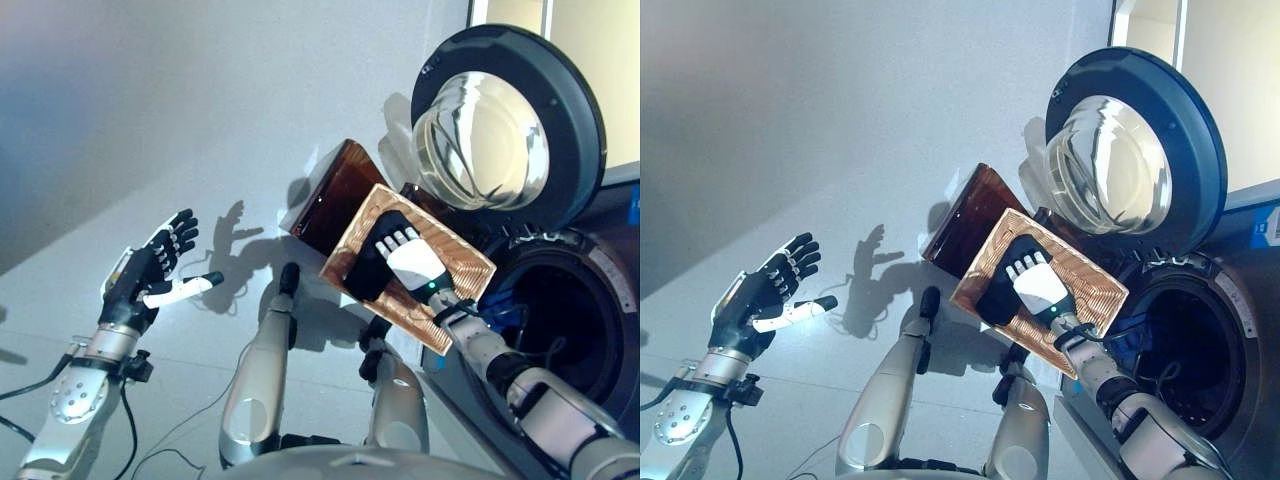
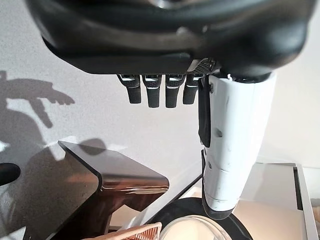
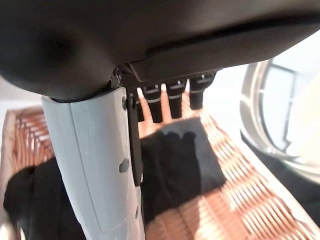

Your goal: Pick up the clothes and place them into the washing machine

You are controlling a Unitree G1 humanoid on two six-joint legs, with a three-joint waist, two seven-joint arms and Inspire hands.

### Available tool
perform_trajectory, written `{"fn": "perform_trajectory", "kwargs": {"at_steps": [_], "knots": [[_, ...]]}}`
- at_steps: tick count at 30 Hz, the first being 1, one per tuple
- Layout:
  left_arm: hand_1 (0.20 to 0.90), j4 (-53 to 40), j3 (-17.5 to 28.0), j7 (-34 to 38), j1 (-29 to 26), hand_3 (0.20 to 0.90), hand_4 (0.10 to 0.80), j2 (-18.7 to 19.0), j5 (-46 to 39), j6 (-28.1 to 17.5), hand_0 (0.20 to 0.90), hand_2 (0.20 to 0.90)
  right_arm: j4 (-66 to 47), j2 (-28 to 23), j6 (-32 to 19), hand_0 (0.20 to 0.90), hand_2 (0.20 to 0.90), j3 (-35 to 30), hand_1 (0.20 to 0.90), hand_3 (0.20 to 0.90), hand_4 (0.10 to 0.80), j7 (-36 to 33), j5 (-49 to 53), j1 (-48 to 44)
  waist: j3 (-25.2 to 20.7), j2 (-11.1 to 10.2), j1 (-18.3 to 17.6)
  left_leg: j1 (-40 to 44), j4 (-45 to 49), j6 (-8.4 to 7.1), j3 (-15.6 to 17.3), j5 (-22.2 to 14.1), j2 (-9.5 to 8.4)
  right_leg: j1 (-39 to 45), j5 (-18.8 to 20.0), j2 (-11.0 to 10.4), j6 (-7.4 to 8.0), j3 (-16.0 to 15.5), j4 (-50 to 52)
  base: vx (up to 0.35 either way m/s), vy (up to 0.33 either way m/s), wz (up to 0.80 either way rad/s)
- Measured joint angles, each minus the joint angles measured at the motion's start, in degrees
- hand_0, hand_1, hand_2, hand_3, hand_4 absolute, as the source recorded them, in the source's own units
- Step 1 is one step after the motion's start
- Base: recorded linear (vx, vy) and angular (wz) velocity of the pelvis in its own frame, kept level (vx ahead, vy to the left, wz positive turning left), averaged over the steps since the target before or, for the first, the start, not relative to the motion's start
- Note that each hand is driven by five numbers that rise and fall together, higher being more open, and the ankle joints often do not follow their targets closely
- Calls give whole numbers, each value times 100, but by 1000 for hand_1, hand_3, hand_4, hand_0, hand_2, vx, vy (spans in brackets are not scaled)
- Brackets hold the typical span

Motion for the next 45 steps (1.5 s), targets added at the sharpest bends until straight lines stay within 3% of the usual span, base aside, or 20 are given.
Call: {"fn": "perform_trajectory", "kwargs": {"at_steps": [25,45], "knots": [[900,79,2,55,11,900,800,-155,73,0,900,900,153,225,-105,900,900,670,900,900,800,51,-66,-590,-44,5,189,-37,-72,-36,-154,32,-6,94,-16,54,-26,-190,-97,-4,1,2],[900,7,55,80,16,900,800,-108,47,2,900,900,463,345,10,900,900,648,900,900,800,136,-180,-800,2,32,195,-427,93,-73,-287,60,-10,-337,-240,-4,-90,-261,371,-1,6,2]]}}
